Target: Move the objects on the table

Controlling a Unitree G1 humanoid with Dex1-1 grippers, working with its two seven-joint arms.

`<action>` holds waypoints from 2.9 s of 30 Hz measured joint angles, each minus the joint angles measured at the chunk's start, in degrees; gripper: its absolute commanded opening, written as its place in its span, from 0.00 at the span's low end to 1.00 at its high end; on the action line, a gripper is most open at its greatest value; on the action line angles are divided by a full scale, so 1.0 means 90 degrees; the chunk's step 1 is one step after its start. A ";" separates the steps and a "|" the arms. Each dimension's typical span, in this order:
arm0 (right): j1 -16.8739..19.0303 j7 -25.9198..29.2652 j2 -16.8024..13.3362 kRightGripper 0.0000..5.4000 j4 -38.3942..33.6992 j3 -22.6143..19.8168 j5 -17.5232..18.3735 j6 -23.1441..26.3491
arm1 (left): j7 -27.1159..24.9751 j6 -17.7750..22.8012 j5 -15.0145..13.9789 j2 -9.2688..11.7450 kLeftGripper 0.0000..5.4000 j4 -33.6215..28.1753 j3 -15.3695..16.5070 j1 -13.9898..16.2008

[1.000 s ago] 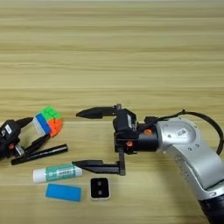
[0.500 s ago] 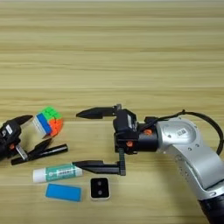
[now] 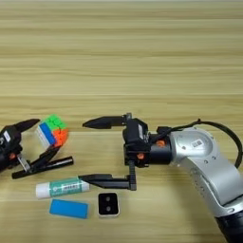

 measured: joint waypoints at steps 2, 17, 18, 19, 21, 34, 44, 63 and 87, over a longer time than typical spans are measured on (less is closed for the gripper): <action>0.0000 0.0002 0.0007 1.00 0.0000 0.0002 0.0000 -0.0022 | -0.0049 0.0024 -0.0011 0.0015 1.00 -0.0085 -0.0001 0.0059; 0.0000 0.0017 0.0019 1.00 0.0006 0.0011 -0.0004 -0.0029 | -0.0448 0.0032 -0.0247 0.0034 1.00 -0.0468 -0.0012 0.0234; 0.0000 0.0017 0.0020 1.00 0.0006 0.0012 -0.0004 -0.0029 | -0.0452 0.0032 -0.0247 0.0034 1.00 -0.0468 -0.0012 0.0234; 0.0000 0.0017 0.0020 1.00 0.0006 0.0012 -0.0004 -0.0029 | -0.0455 0.0032 -0.0247 0.0034 1.00 -0.0469 -0.0012 0.0234; 0.0000 0.0016 0.0020 1.00 0.0006 0.0012 -0.0004 -0.0029 | -0.0470 0.0031 -0.0247 0.0034 1.00 -0.0473 -0.0012 0.0235; 0.0000 0.0022 0.0028 1.00 0.0023 0.0016 -0.0004 -0.0031 | -0.0683 -0.0014 -0.0288 0.0033 1.00 -0.0653 -0.0104 0.0317; 0.0000 0.0025 0.0031 1.00 0.0049 0.0018 -0.0005 -0.0035 | -0.0854 -0.0026 -0.0655 0.0027 1.00 -0.1096 -0.0103 0.0411; 0.0087 -0.2222 0.1262 1.00 0.0219 -0.0615 -0.0435 -0.0523 | 0.0394 -0.0062 -0.1029 -0.0831 1.00 -0.1684 0.0359 0.0407; 0.1656 -0.5932 0.2772 1.00 0.0332 -0.2016 -0.2347 -0.2688 | 0.3469 -0.2359 0.0865 -0.2447 1.00 -0.1386 0.1241 0.1285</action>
